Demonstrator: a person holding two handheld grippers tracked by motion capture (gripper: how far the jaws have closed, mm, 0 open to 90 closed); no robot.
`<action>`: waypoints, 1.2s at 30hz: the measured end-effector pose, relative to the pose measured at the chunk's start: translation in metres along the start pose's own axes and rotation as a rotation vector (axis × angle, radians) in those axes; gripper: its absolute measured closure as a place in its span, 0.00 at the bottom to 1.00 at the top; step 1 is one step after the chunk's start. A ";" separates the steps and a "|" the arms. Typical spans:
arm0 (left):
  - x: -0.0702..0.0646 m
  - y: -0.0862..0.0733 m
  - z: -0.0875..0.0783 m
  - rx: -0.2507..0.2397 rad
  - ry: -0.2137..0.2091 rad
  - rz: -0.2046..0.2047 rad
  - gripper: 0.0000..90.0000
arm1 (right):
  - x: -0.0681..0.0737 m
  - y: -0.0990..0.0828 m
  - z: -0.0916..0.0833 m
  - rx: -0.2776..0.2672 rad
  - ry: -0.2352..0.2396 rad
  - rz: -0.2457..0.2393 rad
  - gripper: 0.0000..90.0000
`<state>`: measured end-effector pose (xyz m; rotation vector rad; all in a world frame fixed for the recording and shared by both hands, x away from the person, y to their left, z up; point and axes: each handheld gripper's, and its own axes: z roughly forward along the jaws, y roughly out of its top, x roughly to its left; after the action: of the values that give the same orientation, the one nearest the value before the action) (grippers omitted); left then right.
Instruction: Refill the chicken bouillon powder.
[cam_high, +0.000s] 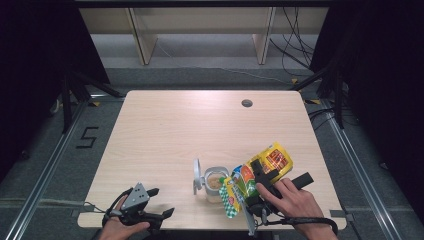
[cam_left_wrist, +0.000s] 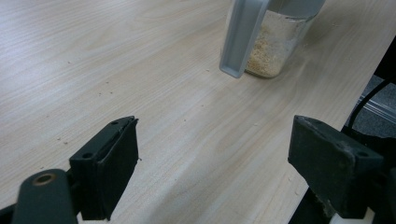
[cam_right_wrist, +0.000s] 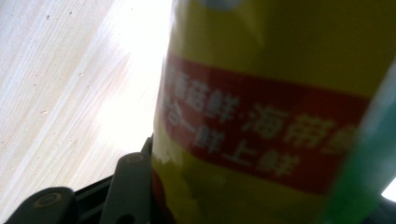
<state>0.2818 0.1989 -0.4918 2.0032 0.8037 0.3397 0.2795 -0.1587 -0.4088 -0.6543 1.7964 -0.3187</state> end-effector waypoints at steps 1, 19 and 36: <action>0.000 0.000 -0.001 0.013 0.005 0.002 0.17 | 0.000 0.000 0.000 -0.005 0.006 -0.004 0.62; 0.000 0.000 -0.001 0.014 0.007 0.001 0.17 | -0.002 0.001 -0.002 0.003 -0.009 -0.008 0.62; 0.000 0.000 -0.001 0.009 0.007 0.001 0.17 | -0.002 0.001 -0.002 0.004 0.001 -0.014 0.62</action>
<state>0.2815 0.1993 -0.4910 2.0120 0.8107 0.3446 0.2780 -0.1567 -0.4074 -0.6638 1.7923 -0.3319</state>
